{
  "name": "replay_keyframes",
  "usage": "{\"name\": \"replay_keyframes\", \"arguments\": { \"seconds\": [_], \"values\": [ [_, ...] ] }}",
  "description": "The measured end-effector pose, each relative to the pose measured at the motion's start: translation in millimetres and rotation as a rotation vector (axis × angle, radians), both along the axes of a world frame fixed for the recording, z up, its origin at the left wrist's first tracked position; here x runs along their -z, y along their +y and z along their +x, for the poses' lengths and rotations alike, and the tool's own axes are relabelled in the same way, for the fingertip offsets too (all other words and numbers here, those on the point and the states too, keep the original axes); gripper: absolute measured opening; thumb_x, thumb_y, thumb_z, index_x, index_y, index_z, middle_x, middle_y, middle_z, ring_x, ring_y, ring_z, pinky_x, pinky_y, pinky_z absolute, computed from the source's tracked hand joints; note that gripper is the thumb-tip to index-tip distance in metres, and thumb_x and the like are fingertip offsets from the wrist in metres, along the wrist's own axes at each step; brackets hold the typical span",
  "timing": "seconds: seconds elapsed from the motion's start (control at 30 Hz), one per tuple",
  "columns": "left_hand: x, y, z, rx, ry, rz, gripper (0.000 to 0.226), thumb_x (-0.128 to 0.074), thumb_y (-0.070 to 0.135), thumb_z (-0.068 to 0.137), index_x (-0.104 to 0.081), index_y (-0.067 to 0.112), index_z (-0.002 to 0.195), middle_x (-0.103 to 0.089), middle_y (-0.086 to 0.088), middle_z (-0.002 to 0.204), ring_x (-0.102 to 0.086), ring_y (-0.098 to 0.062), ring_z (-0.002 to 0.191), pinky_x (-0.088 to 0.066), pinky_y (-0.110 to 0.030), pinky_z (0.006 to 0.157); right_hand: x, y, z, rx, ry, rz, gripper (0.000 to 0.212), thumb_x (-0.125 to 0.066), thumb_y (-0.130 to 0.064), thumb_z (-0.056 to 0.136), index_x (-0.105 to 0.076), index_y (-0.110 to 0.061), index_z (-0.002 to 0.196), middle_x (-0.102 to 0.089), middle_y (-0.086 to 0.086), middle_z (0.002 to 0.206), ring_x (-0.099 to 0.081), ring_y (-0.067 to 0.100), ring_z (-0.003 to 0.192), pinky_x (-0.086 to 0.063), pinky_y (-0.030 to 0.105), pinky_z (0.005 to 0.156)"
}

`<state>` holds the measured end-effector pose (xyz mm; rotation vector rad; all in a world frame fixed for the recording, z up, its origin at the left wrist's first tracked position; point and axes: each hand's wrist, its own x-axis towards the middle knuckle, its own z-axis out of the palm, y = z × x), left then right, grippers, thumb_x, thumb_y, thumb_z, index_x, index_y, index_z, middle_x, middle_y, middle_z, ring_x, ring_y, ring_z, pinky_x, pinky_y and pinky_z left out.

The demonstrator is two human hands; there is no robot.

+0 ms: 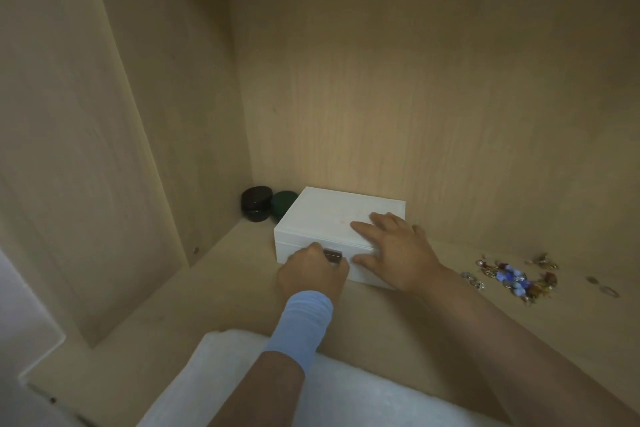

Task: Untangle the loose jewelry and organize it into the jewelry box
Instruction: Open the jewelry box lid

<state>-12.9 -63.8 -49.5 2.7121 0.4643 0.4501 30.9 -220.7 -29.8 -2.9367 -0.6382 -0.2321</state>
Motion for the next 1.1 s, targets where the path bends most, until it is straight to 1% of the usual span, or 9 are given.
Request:
{"name": "replay_keyframes", "arguments": {
  "seconds": [0.33,0.5,0.57,0.67,0.73,0.83,0.93,1.0,1.1],
  "values": [
    [-2,0,2,-0.024,0.030,0.005,0.036,-0.052,0.055,0.082,-0.062,0.022,0.088,-0.068,0.001,0.088,-0.060,-0.019,0.083,-0.044,-0.027,0.065,-13,-2,-1,-0.003,-0.044,0.090,0.064,-0.055,-0.060,0.091,-0.036,-0.040,0.149,-0.037,-0.010,0.156,-0.032,0.017,0.143,-0.035,0.041,0.109],
    [-4,12,-3,0.038,0.093,0.036,0.042,-0.048,0.061,0.085,-0.061,0.023,0.096,-0.066,0.003,0.090,-0.060,-0.019,0.086,-0.050,-0.031,0.075,-31,-6,2,-0.001,-0.337,0.009,0.063,-0.044,-0.067,0.090,-0.051,-0.028,0.139,-0.065,-0.003,0.126,-0.062,0.024,0.110,-0.049,0.036,0.078],
    [-16,24,-4,0.034,0.081,0.030,0.050,-0.043,0.067,0.085,-0.060,0.021,0.093,-0.064,0.003,0.086,-0.059,-0.020,0.081,-0.048,-0.030,0.071,-34,-10,9,0.044,-0.428,0.036,0.070,-0.033,-0.073,0.087,-0.059,-0.024,0.130,-0.069,-0.002,0.113,-0.065,0.023,0.096,-0.050,0.034,0.067],
    [-43,48,3,-0.038,-0.229,-0.139,0.037,-0.049,0.051,0.089,-0.056,0.016,0.096,-0.062,-0.001,0.091,-0.058,-0.024,0.088,-0.044,-0.030,0.070,-38,-13,18,0.109,-0.453,0.201,0.073,-0.044,-0.075,0.083,-0.060,-0.020,0.126,-0.065,-0.001,0.118,-0.065,0.024,0.097,-0.053,0.036,0.068],
    [-55,61,17,-0.011,-0.439,-0.281,0.033,-0.059,0.035,0.087,-0.052,0.014,0.111,-0.057,-0.005,0.107,-0.053,-0.026,0.101,-0.042,-0.031,0.076,-39,-10,20,0.139,-0.479,0.324,0.073,-0.051,-0.074,0.080,-0.058,-0.018,0.126,-0.060,-0.002,0.123,-0.065,0.023,0.098,-0.053,0.036,0.069],
    [-63,66,39,0.154,-0.420,-0.482,0.055,-0.060,0.031,0.090,-0.039,0.020,0.140,-0.045,-0.006,0.137,-0.045,-0.026,0.125,-0.038,-0.034,0.100,-38,-2,16,0.274,-0.429,0.625,0.083,-0.067,-0.073,0.073,-0.048,-0.019,0.132,-0.050,-0.002,0.132,-0.060,0.018,0.106,-0.055,0.038,0.076],
    [-67,60,51,0.284,-0.361,-0.670,0.056,-0.053,0.029,0.097,-0.031,0.025,0.148,-0.037,0.000,0.150,-0.041,-0.019,0.131,-0.031,-0.025,0.103,-27,6,9,0.345,-0.259,0.993,0.093,-0.079,-0.065,0.068,-0.039,-0.020,0.138,-0.047,-0.003,0.135,-0.055,0.013,0.113,-0.053,0.036,0.089],
    [-71,59,54,0.258,-0.397,-0.814,0.054,-0.051,0.024,0.099,-0.029,0.025,0.148,-0.044,-0.002,0.147,-0.048,-0.017,0.121,-0.034,-0.023,0.095,-14,10,10,0.325,-0.160,1.156,0.084,-0.081,-0.054,0.074,-0.040,-0.021,0.138,-0.050,-0.006,0.132,-0.054,0.011,0.116,-0.048,0.030,0.095],
    [-80,62,56,0.186,-0.432,-0.897,0.050,-0.051,0.022,0.100,-0.033,0.021,0.147,-0.049,-0.006,0.143,-0.052,-0.021,0.117,-0.034,-0.024,0.092,-2,8,23,0.281,-0.137,1.146,0.040,-0.065,-0.032,0.092,-0.052,-0.022,0.129,-0.058,-0.003,0.125,-0.057,0.016,0.117,-0.047,0.032,0.098]
  ]
}}
